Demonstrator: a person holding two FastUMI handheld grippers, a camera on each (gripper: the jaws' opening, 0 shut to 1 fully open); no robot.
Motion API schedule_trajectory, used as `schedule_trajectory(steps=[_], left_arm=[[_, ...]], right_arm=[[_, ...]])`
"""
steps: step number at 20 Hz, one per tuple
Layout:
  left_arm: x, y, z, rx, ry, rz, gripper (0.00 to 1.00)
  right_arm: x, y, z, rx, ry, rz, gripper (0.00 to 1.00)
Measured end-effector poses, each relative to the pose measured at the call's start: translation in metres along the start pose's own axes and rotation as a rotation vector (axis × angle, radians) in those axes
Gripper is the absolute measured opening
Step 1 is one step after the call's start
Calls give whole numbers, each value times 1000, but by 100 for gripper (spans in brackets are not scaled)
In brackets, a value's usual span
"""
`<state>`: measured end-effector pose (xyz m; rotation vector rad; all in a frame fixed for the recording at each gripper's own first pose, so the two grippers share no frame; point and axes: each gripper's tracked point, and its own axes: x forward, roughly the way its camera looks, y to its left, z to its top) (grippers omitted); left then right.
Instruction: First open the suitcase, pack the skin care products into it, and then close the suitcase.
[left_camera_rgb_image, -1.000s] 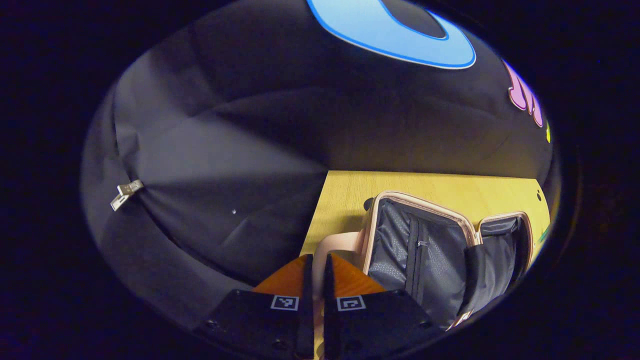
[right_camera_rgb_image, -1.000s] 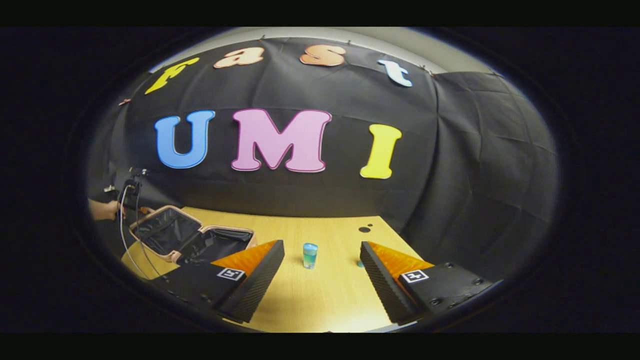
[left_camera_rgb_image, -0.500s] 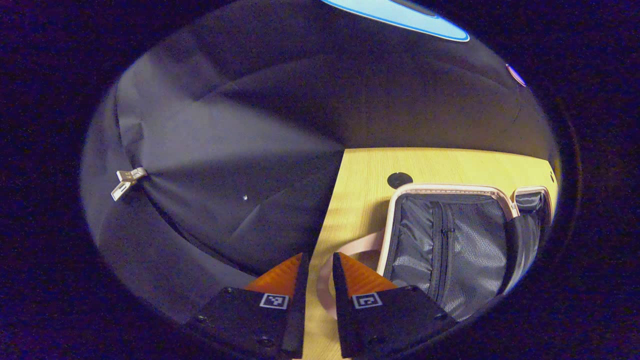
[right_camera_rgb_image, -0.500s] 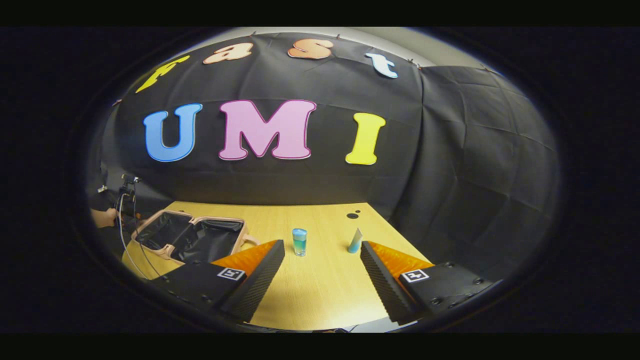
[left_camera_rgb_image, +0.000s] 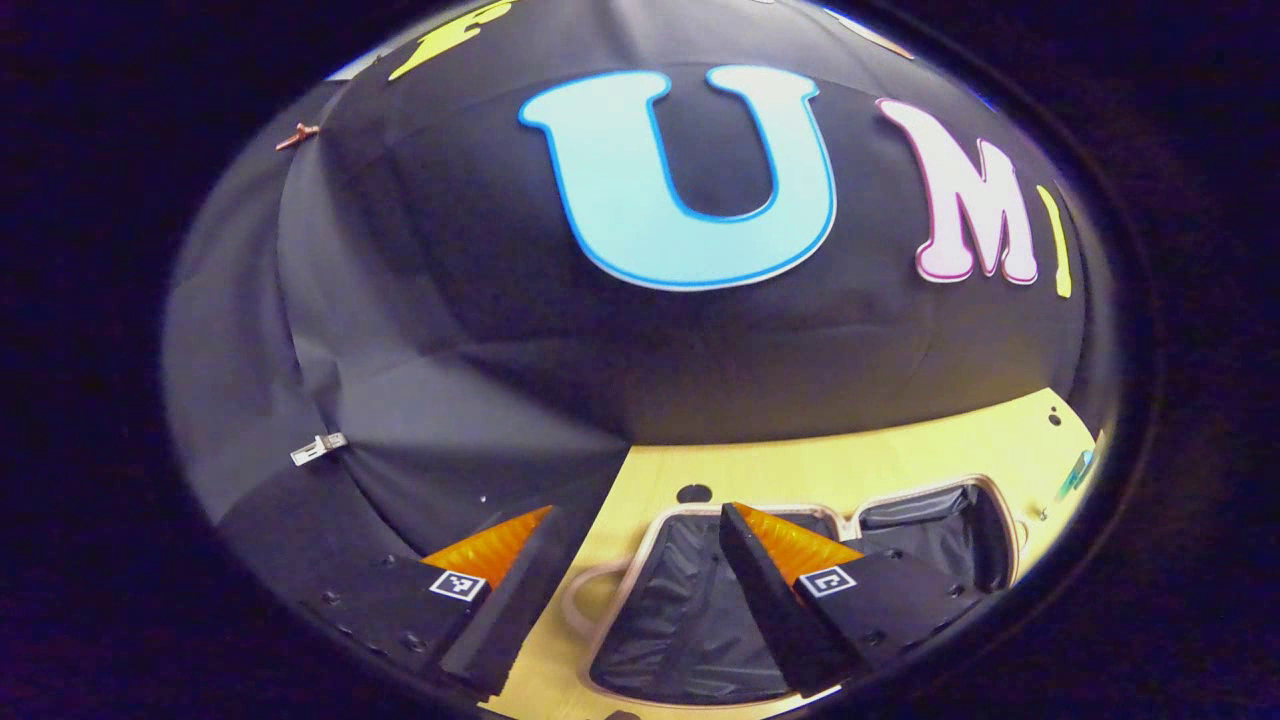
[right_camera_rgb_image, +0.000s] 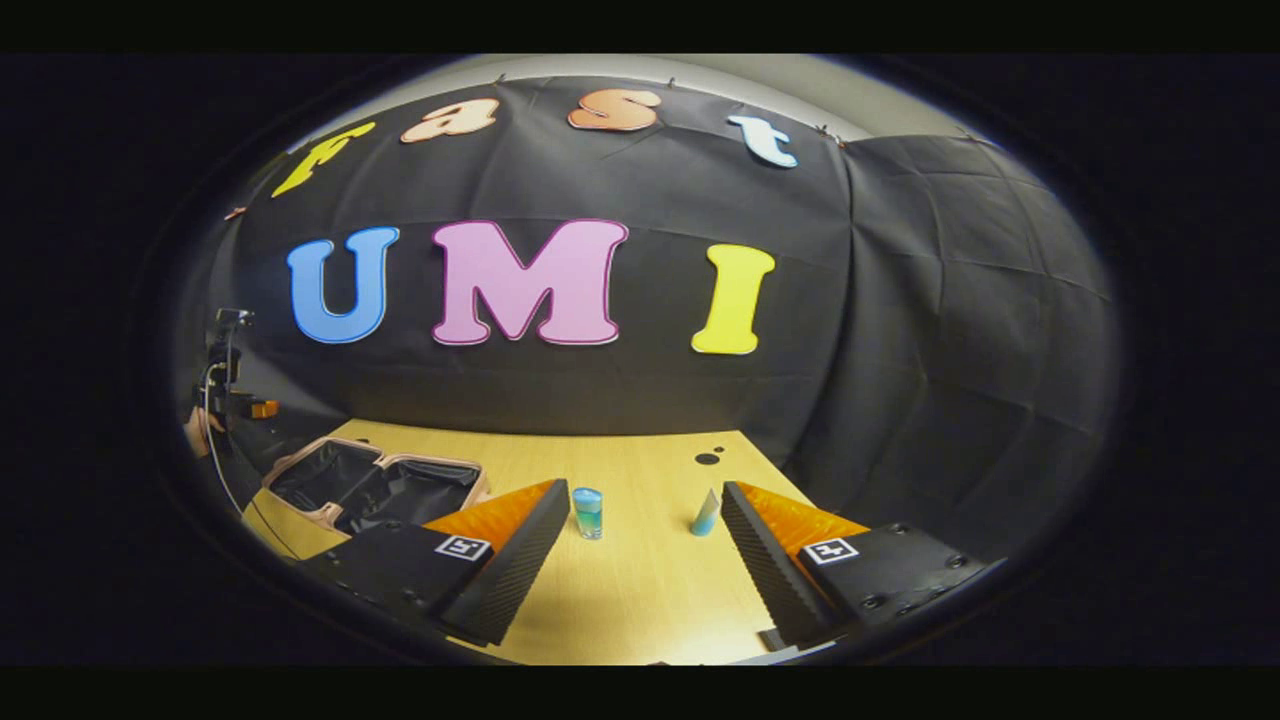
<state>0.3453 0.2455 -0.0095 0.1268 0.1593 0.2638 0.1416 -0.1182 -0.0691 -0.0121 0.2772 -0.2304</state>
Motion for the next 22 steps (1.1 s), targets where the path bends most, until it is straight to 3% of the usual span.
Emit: schedule_trajectory(steps=[3,5,8,11,14,22], left_arm=[[-40,-76,24,-35,-66,-93,98],[-68,-120,24,-41,-81,-117,98],[-103,-198,19,14,-118,-181,98],[-129,-280,-2,45,-121,-265,97],[-154,-360,-43,7,-72,-343,97],[-131,-502,-127,66,56,-514,98]], right_arm=[[15,-8,3,7,-2,31,97],[27,-12,2,23,6,58,97],[43,-23,4,39,6,85,97],[59,-40,0,33,5,102,97],[75,-56,-15,35,27,115,97],[112,-89,-81,-16,141,141,97]])
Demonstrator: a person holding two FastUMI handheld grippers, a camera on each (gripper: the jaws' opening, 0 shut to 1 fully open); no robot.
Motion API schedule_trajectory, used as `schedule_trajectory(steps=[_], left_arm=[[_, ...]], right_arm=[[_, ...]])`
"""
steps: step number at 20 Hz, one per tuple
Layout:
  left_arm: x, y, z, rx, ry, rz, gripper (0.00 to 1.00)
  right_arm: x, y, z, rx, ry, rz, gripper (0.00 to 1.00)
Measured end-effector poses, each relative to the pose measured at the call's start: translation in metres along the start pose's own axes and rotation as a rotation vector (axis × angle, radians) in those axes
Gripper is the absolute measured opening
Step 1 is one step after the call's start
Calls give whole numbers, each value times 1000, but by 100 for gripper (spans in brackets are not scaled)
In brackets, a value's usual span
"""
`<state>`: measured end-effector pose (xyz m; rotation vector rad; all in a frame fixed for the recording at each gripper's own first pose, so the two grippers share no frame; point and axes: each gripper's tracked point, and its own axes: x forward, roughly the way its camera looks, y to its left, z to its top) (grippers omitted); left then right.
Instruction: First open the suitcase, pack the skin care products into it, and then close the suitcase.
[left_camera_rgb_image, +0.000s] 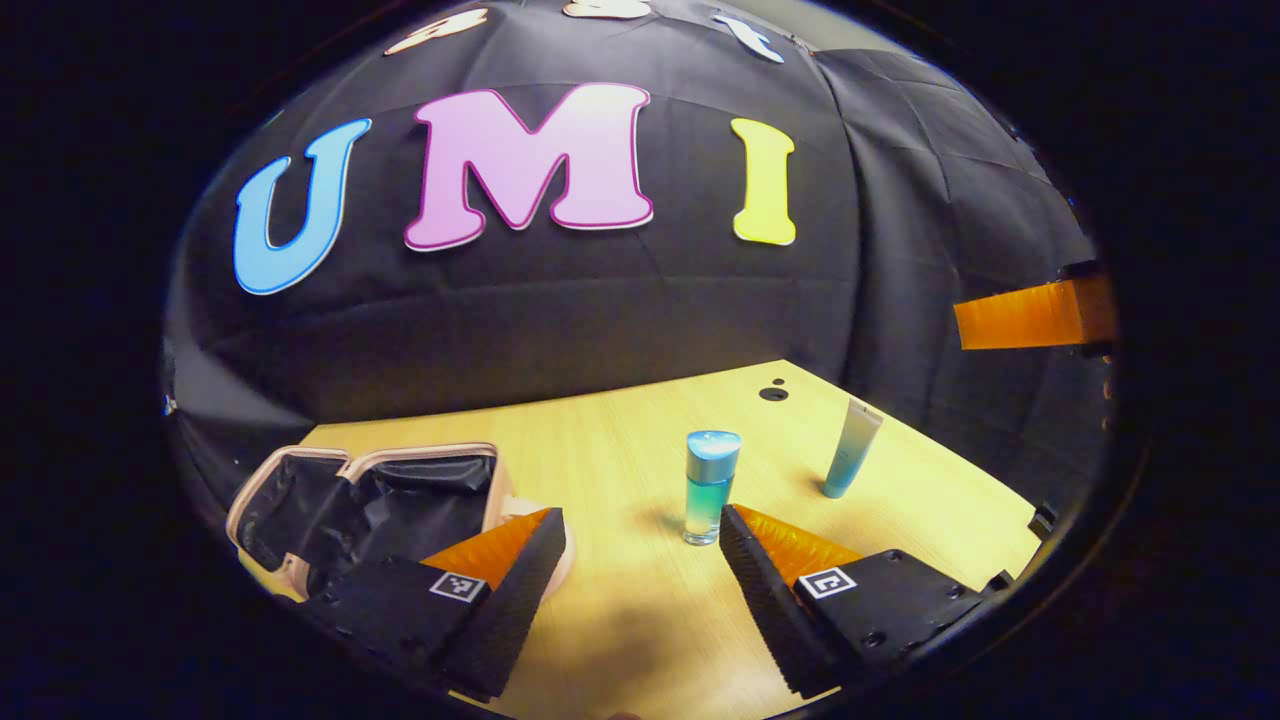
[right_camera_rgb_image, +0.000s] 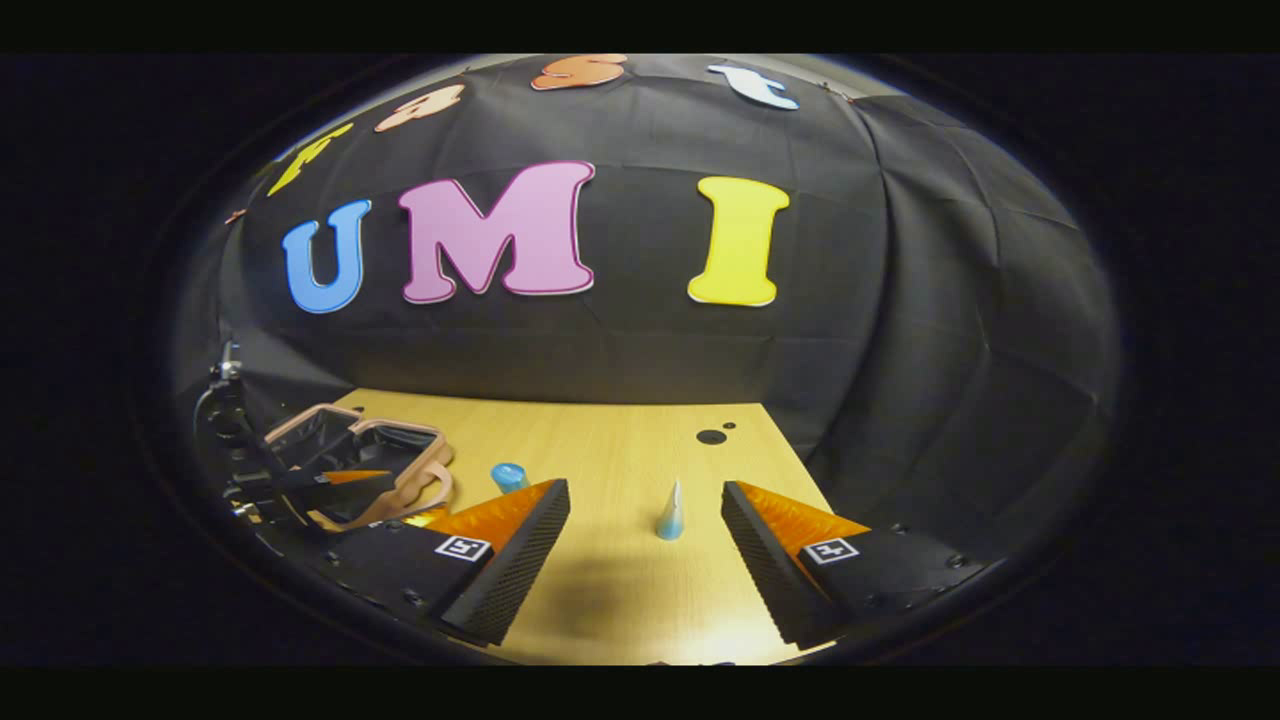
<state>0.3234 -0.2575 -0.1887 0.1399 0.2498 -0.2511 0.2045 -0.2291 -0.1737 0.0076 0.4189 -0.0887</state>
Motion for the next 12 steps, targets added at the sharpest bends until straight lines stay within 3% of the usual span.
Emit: schedule_trajectory(steps=[4,8,9,10,12], left_arm=[[58,-26,-19,-6,30,-40,98],[103,-36,-32,6,32,-27,98],[111,-35,-33,19,28,-10,97],[119,-35,-34,35,24,5,95],[133,-39,-40,48,37,11,89]], right_arm=[[30,-14,-25,9,39,-14,97],[51,-23,-54,16,76,-14,93],[55,-25,-60,20,81,-18,97],[59,-28,-64,26,81,-20,94],[68,-31,-72,28,82,-25,97]])
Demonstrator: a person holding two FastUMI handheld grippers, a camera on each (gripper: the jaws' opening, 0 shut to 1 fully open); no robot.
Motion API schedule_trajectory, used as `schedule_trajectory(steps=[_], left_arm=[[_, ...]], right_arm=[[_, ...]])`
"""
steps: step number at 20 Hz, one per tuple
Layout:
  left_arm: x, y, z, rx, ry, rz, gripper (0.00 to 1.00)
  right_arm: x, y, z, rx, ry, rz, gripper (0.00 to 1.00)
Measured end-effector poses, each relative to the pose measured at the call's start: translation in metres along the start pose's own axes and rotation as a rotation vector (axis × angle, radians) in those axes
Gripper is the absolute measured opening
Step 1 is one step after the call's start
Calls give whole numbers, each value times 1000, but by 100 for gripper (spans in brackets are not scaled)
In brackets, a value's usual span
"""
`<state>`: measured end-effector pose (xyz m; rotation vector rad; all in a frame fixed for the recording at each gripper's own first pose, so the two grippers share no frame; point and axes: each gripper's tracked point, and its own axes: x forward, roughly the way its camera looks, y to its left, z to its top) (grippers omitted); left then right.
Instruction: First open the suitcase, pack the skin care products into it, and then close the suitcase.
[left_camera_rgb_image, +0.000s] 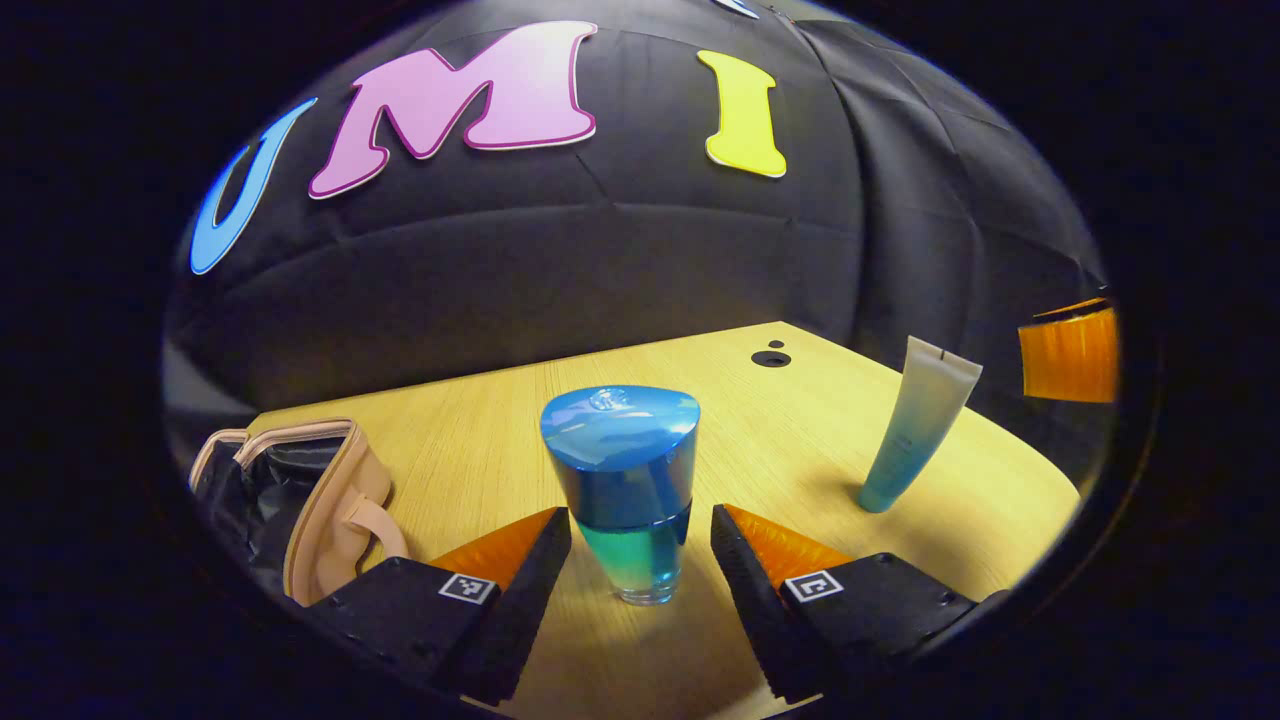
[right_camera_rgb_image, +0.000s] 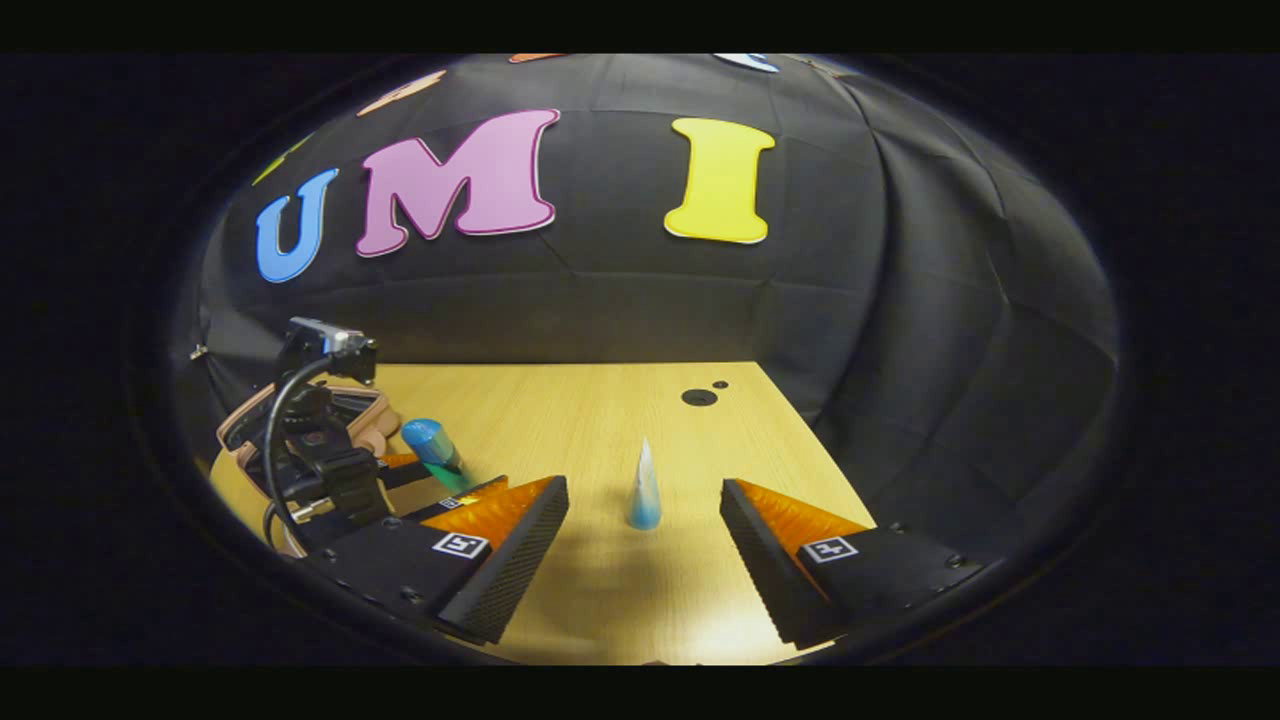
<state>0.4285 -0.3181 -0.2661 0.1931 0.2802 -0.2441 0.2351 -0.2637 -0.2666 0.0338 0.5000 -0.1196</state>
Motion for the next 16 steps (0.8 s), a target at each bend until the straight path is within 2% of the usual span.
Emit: schedule_trajectory(steps=[2,7,8,9,16], left_arm=[[3,-3,-2,-2,16,0,84],[12,-6,1,-53,11,-19,54],[10,-4,0,-62,13,-15,51],[8,-2,-2,-70,13,-10,51],[-10,4,-9,-68,11,-18,50]], right_arm=[[11,-1,-7,0,3,-4,97],[41,5,-17,-9,-1,-17,97],[48,6,-20,-11,0,-19,90],[53,9,-23,-11,5,-19,95],[92,10,-45,-47,21,-50,96]])
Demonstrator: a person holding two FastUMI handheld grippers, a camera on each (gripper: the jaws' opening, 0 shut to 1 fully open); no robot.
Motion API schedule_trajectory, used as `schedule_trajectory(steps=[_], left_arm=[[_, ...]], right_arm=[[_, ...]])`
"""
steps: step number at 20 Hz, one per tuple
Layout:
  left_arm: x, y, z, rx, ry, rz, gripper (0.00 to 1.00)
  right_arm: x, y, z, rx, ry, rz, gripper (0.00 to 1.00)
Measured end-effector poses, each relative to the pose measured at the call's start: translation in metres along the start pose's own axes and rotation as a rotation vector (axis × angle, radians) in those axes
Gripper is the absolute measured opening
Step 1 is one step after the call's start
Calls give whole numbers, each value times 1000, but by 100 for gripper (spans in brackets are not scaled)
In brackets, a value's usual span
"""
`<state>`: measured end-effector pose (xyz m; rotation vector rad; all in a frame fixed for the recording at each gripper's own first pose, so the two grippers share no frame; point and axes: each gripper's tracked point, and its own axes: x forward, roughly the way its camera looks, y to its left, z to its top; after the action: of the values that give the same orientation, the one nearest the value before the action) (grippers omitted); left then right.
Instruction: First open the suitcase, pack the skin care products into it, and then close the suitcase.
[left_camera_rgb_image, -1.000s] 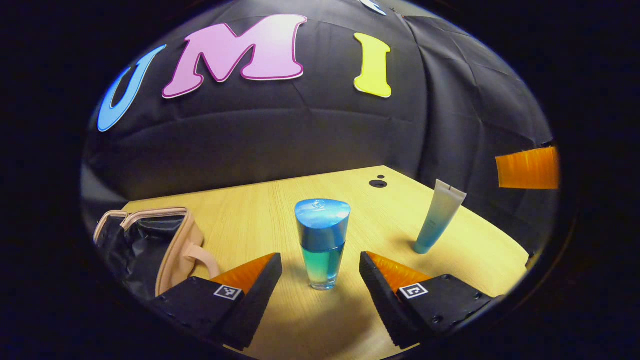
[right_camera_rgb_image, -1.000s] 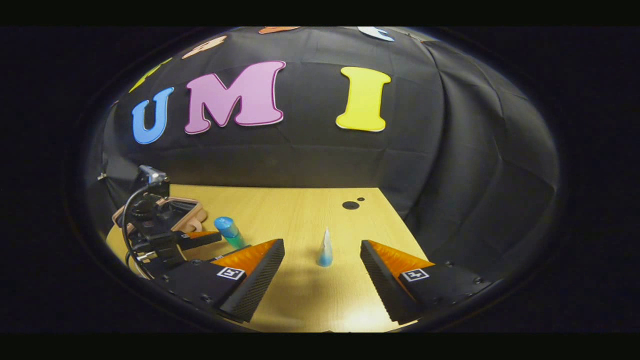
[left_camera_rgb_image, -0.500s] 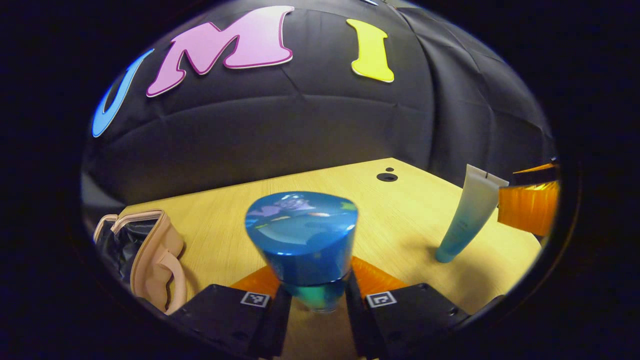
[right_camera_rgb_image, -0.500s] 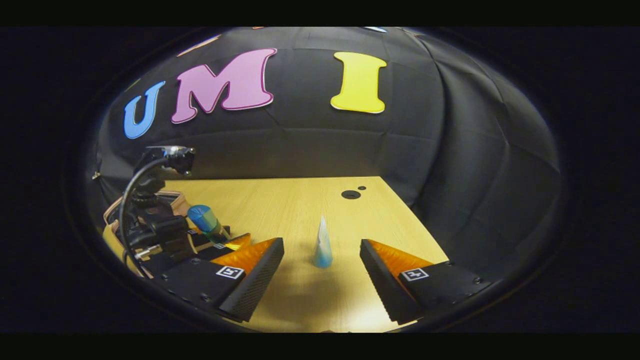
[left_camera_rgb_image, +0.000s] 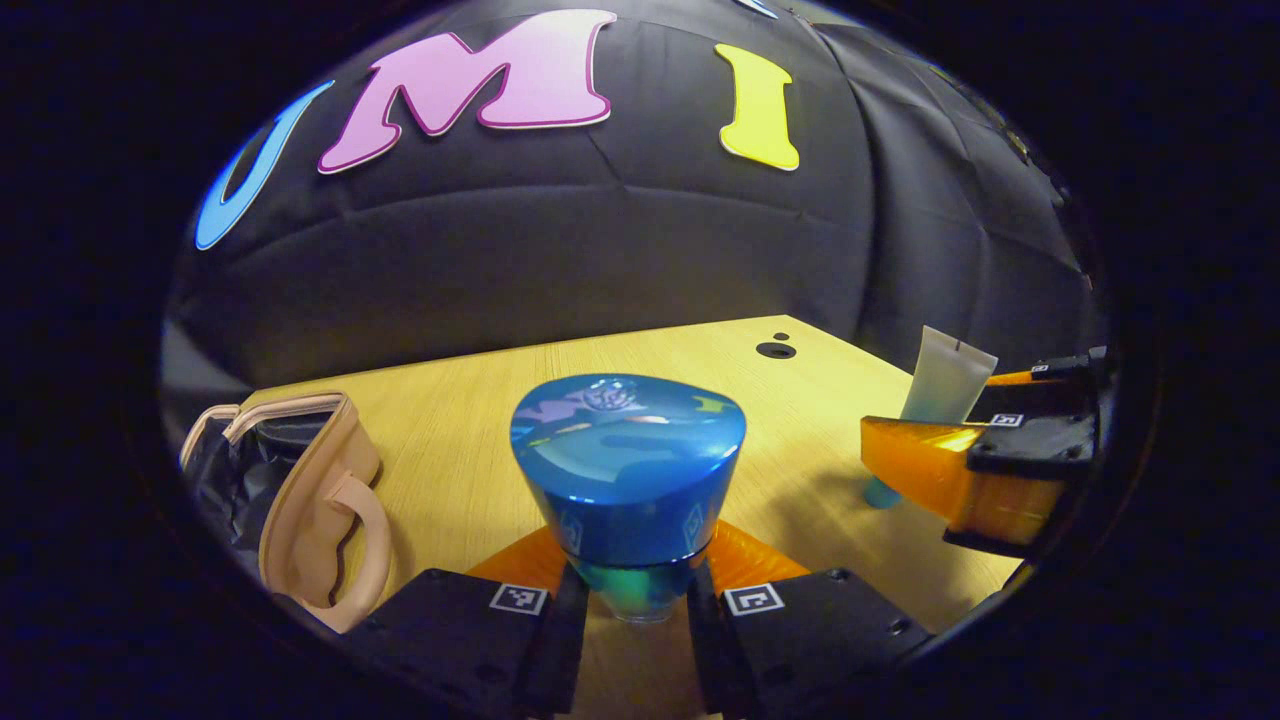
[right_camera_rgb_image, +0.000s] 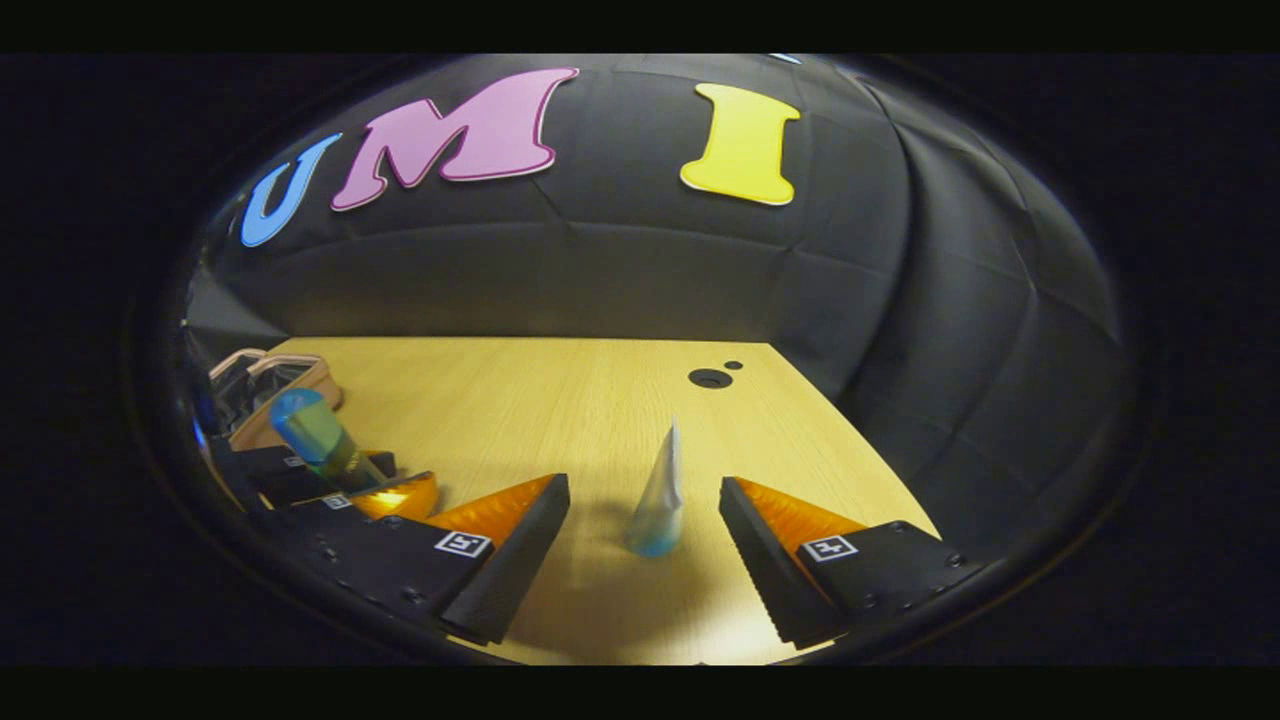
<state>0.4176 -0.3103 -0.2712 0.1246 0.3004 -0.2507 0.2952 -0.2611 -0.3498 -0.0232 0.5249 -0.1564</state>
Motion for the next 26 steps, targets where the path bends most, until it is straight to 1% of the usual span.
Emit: schedule_trajectory(steps=[2,3,4,5,6,7,8,10,11,12,13,14,15,17,19,20,21,22,23,26], left_arm=[[-4,0,-2,-18,1,-8,50],[-6,0,-3,-22,2,-11,49],[-8,0,-4,-22,2,-14,49],[-9,0,-5,-19,2,-16,50],[-11,0,-5,-14,0,-17,50],[-12,1,-5,-6,-3,-18,50],[-13,1,-5,2,-6,-21,50],[-17,2,-4,3,-10,-20,50],[-20,5,-4,-4,-16,-13,50],[-25,8,2,-16,-39,-12,50],[-31,8,6,-18,-54,-13,49],[-38,10,13,-16,-80,-12,46],[-43,12,20,-14,-103,-19,49],[-51,15,23,-8,-127,-39,48],[-57,20,19,-37,-137,-51,47],[-60,22,19,-49,-143,-53,47],[-63,26,16,-56,-142,-49,47],[-66,30,17,-48,-149,-44,43],[-66,31,15,-39,-147,-46,46],[-73,31,13,-40,-150,-61,45]], right_arm=[[13,-1,-2,15,-2,-9,96],[18,-3,-4,17,-1,-18,89],[22,-5,-7,15,3,-30,85],[26,-6,-11,15,11,-34,77],[30,-6,-17,16,22,-33,67],[32,-6,-23,16,34,-29,53],[32,-3,-25,23,30,-11,44],[27,4,-23,4,13,22,39],[24,4,-22,-9,1,29,28],[21,8,-24,-12,-2,45,26],[14,13,-23,-13,-7,64,31],[6,18,-20,-20,-15,82,31],[-2,21,-15,-33,-30,89,31],[-17,28,-2,-54,-65,98,31],[-31,40,6,-54,-82,118,30],[-36,45,12,-52,-97,126,26],[-41,49,14,-61,-105,132,26],[-46,53,12,-81,-105,133,30],[-49,55,7,-99,-91,135,30],[-61,58,15,-100,-110,135,30]])
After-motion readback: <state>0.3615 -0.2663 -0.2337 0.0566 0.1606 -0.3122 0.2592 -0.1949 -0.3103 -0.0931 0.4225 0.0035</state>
